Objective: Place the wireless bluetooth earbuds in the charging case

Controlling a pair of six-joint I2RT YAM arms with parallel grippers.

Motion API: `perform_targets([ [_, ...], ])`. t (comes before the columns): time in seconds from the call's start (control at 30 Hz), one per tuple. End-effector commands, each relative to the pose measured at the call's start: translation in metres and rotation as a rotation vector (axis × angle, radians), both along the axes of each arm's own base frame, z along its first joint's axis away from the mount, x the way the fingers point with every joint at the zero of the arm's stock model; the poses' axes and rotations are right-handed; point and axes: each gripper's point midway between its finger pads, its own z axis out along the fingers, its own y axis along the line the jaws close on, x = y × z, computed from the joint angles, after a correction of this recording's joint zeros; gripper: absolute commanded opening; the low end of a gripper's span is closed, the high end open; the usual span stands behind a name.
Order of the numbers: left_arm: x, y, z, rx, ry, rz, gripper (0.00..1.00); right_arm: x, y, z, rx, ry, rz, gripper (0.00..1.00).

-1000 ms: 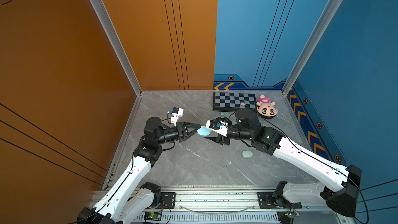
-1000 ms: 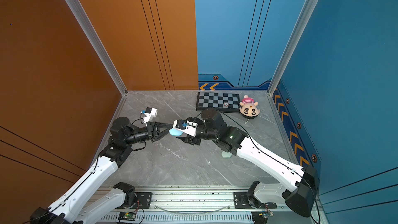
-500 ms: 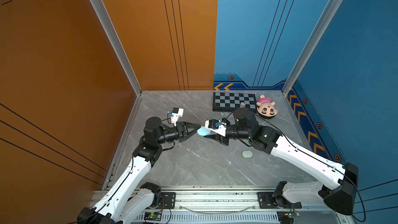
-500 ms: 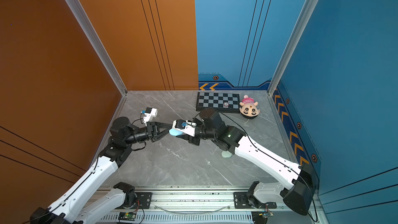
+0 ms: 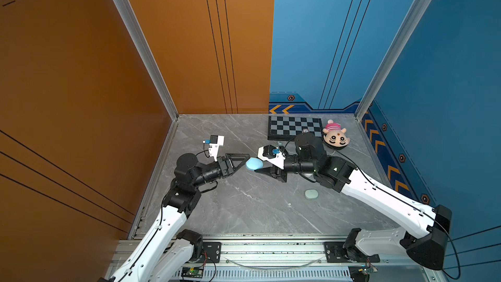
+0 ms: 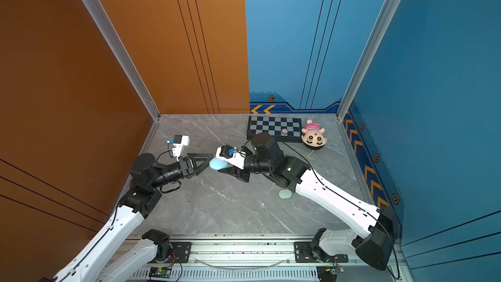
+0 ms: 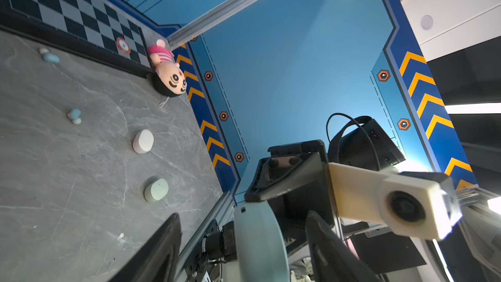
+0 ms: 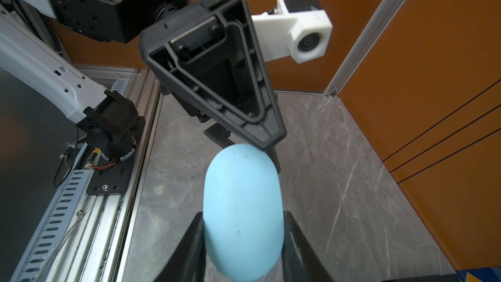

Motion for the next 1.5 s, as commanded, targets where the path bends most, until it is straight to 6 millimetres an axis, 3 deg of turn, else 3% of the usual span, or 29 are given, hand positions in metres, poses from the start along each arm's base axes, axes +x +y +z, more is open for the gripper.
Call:
perform_targets([
  [0.0, -0.011, 0.018, 0.02, 0.07, -0.289, 0.123, 0.76, -0.016, -0.009, 0.026, 0.07, 0.097, 0.052, 0.1],
  [0.17, -0.064, 0.011, 0.032, 0.192, -0.708, 0.029, 0.75, -0.027, -0.021, 0.03, 0.073, 0.232, 0.096, 0.07],
  [0.27, -0.071, 0.006, 0.026, 0.22, -0.735, -0.018, 0.74, -0.037, -0.025, 0.036, 0.073, 0.273, 0.132, 0.06],
  [0.5, -0.075, -0.013, 0.021, 0.245, -0.791, -0.112, 0.74, -0.052, -0.024, 0.039, 0.067, 0.358, 0.197, 0.03],
  [0.83, -0.079, -0.039, 0.016, 0.254, -0.816, -0.223, 0.71, -0.058, -0.023, 0.037, 0.053, 0.397, 0.221, 0.03],
  [1.13, -0.078, -0.046, 0.016, 0.261, -0.826, -0.234, 0.62, -0.064, -0.019, 0.036, 0.039, 0.412, 0.238, 0.02],
  [1.33, -0.08, -0.046, 0.018, 0.256, -0.83, -0.237, 0.61, -0.063, -0.018, 0.035, 0.031, 0.412, 0.235, 0.02],
  [1.47, -0.082, -0.046, 0.019, 0.253, -0.83, -0.242, 0.54, -0.065, -0.016, 0.033, 0.022, 0.417, 0.242, 0.02],
])
